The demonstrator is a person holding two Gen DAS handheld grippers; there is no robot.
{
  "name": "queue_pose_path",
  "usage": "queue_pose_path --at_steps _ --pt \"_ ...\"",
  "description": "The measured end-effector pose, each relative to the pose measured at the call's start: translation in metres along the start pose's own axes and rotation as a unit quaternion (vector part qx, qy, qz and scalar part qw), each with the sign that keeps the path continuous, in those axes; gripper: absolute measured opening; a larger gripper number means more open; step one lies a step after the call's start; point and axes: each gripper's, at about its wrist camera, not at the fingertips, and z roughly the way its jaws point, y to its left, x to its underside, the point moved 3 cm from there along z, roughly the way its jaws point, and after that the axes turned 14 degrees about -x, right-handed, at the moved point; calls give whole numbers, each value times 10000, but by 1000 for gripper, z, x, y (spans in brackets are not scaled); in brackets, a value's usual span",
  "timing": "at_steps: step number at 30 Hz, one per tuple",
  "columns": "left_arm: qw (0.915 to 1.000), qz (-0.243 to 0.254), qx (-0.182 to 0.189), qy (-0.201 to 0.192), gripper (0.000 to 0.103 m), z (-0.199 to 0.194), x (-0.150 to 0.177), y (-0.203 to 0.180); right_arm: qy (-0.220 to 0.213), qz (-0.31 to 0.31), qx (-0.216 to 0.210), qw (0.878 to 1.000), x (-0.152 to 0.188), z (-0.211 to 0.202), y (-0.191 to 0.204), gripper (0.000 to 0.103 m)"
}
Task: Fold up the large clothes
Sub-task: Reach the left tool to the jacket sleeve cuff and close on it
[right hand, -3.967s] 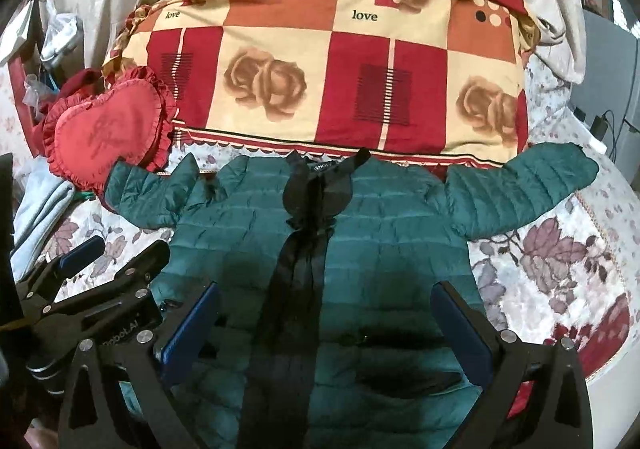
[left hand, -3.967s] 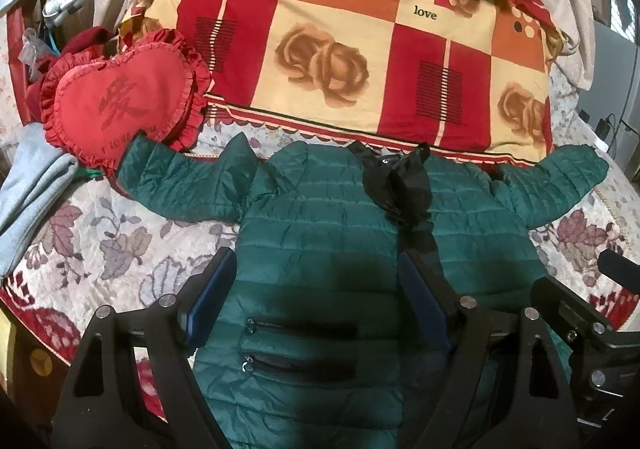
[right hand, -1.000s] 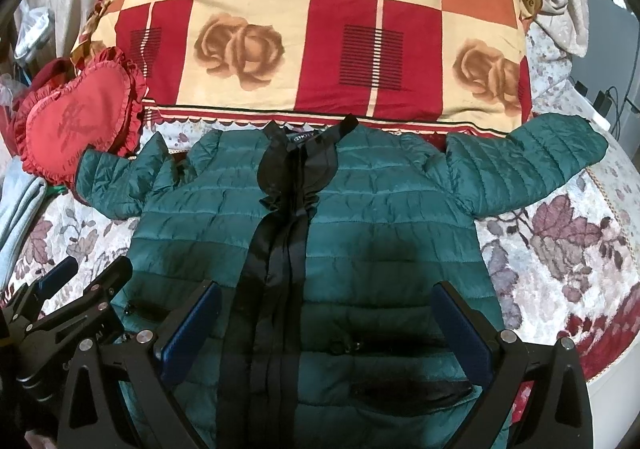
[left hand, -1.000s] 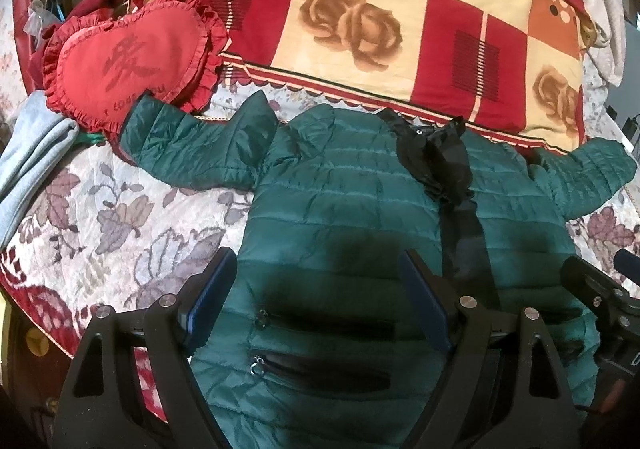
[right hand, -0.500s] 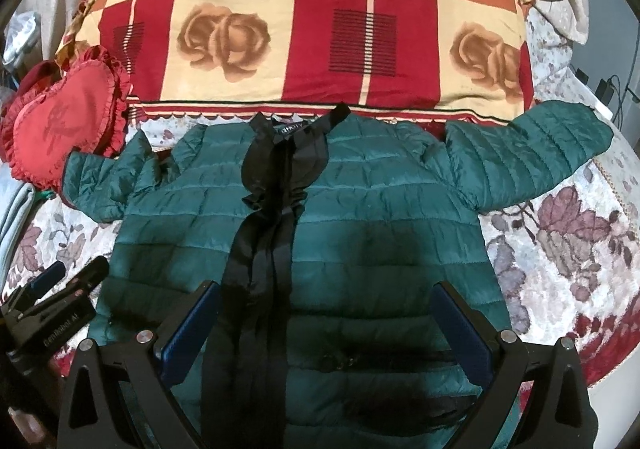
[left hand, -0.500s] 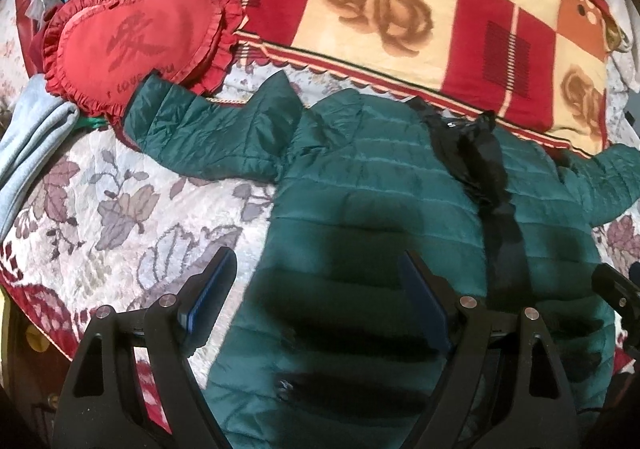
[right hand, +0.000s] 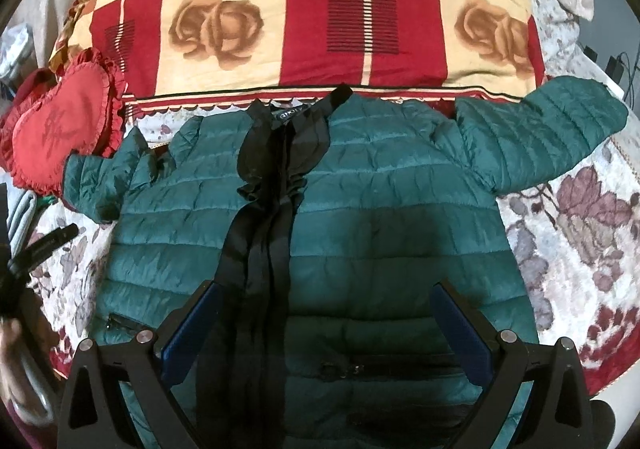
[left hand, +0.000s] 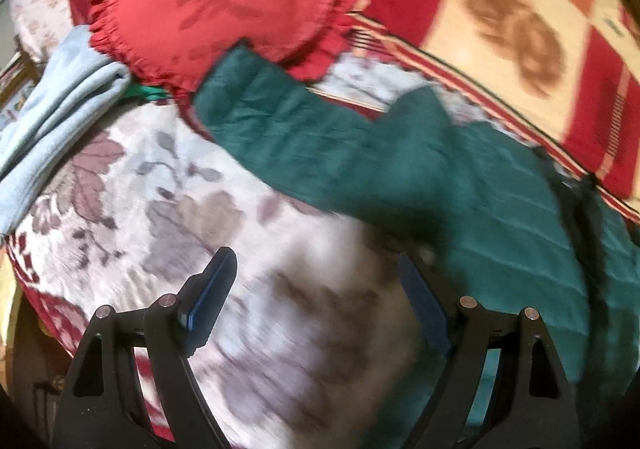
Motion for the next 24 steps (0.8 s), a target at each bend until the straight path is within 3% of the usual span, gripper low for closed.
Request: queue_pose_path --at_steps 8,15,24 --pt "9991 -411 -132 49 83 50 -36 39 -28 -165 -125 9998 -1 7 -1 103" --pt "9982 -482 -346 115 83 84 -55 42 141 150 -342 9992 -1 13 -11 103" --pt "9964 -772 -223 263 83 118 -72 48 166 215 -378 9989 -3 20 -12 103"
